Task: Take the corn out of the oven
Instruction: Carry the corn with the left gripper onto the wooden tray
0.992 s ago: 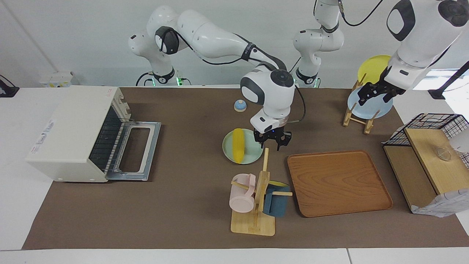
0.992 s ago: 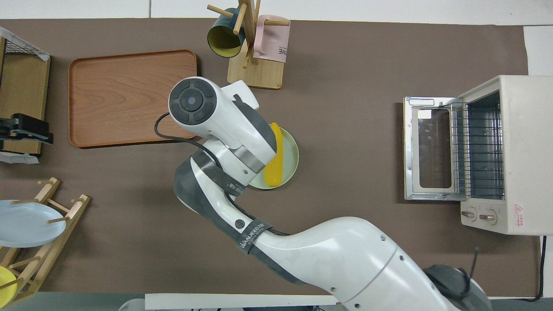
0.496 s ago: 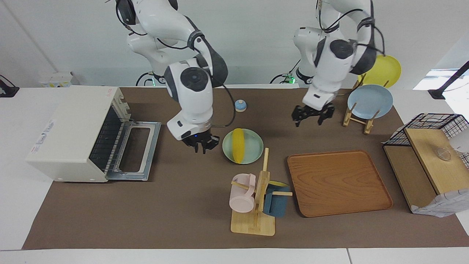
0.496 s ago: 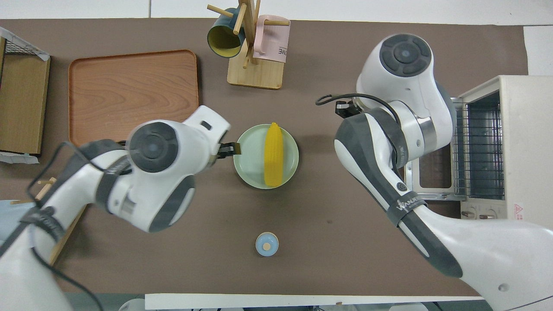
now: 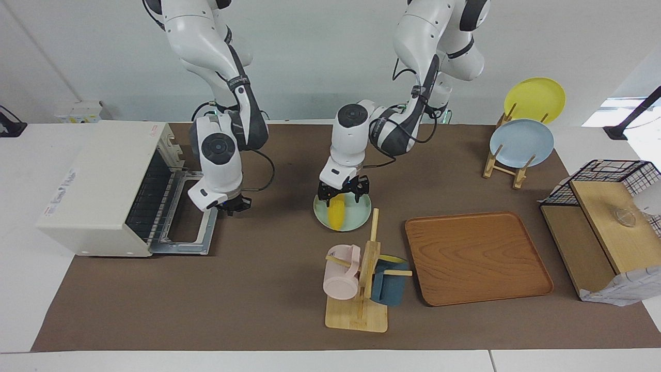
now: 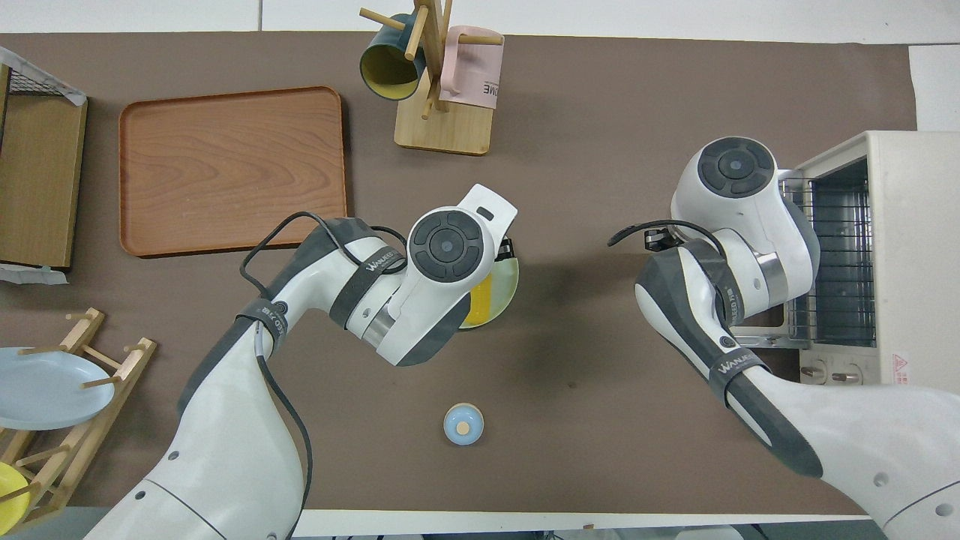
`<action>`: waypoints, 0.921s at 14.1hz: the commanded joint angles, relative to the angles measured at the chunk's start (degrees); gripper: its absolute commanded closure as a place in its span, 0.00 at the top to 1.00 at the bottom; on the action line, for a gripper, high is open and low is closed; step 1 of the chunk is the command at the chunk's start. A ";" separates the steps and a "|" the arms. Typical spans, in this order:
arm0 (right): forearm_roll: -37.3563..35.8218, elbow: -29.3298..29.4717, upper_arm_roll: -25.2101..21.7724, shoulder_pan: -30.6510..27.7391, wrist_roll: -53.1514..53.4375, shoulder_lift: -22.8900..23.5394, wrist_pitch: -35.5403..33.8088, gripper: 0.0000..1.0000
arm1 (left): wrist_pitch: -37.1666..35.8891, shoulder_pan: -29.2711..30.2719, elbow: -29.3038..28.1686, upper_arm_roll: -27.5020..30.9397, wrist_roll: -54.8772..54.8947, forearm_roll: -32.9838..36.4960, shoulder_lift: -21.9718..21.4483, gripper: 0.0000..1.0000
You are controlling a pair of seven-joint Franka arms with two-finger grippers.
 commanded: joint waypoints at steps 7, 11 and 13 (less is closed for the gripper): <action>-9.50 3.40 0.95 -2.10 -6.16 1.19 -5.01 0.00 | -12.00 8.91 3.78 1.82 7.03 0.87 -2.54 0.00; -8.19 13.52 1.03 -4.55 -19.16 -2.74 -18.57 0.00 | -14.12 26.67 11.92 1.03 25.52 0.34 2.60 0.00; -6.08 13.36 0.95 -7.19 -25.05 -6.79 -19.89 0.00 | -14.48 29.33 16.77 1.29 28.43 0.60 6.83 0.00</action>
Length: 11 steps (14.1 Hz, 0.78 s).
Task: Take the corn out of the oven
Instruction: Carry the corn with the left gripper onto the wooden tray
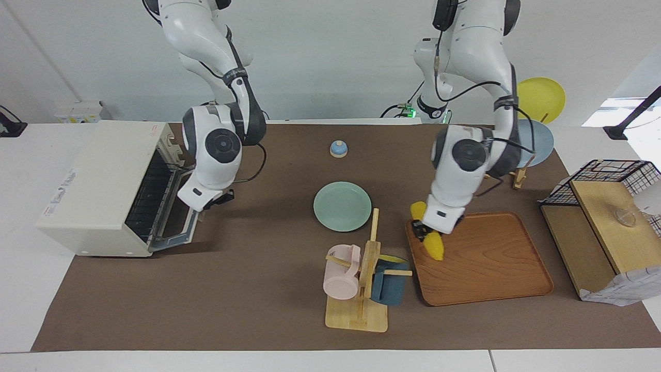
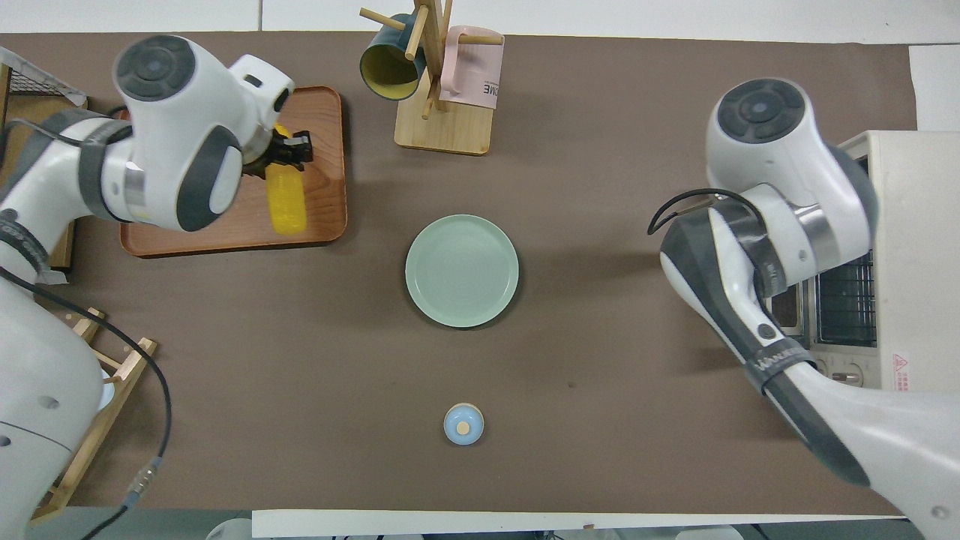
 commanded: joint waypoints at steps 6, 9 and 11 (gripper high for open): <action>7.58 0.97 -0.24 -8.01 -10.94 -7.78 -5.59 0.09 | -8.45 5.09 6.78 -0.60 7.48 -0.07 -0.06 1.00; 14.51 5.35 -0.33 -8.80 -10.94 -9.46 -10.15 0.59 | -19.16 9.14 6.69 -0.52 12.56 -0.07 -9.20 1.00; 20.67 10.88 -0.94 -9.59 -10.76 -9.90 -13.67 1.00 | -27.60 12.03 6.51 -0.52 17.91 0.11 -15.96 1.00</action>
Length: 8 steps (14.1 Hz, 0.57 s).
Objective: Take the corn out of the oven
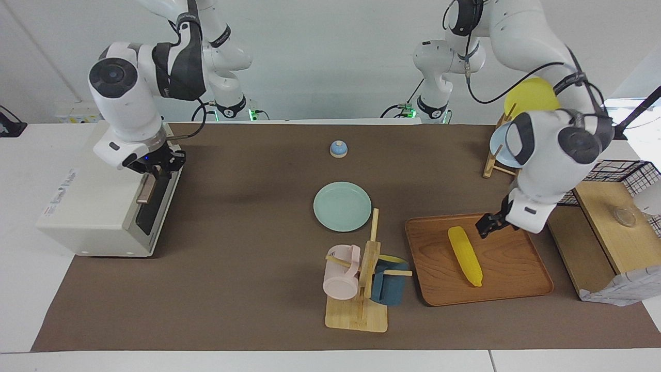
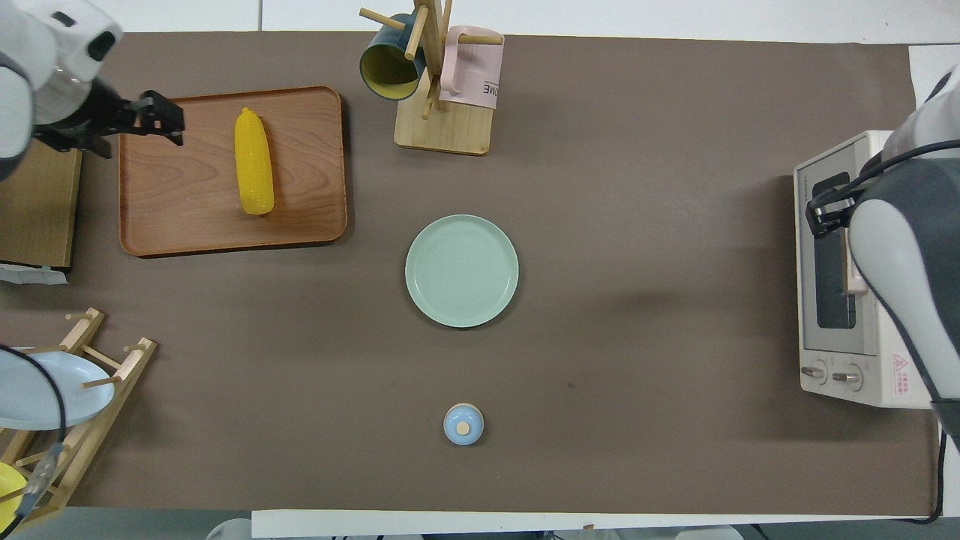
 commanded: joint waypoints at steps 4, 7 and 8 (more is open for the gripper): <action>7.51 13.35 -2.10 -2.74 -0.30 -0.76 -12.08 1.00 | -15.75 6.41 -2.41 -0.32 12.45 0.02 -16.10 1.00; 7.09 13.53 -2.19 -2.75 2.69 -1.55 -14.01 1.00 | -15.75 6.41 -2.06 -0.14 14.58 -0.16 -16.28 1.00; 6.73 13.27 -2.28 -2.66 2.69 -2.43 -14.28 1.00 | -15.58 6.41 -2.15 -0.14 14.58 -0.16 -16.28 1.00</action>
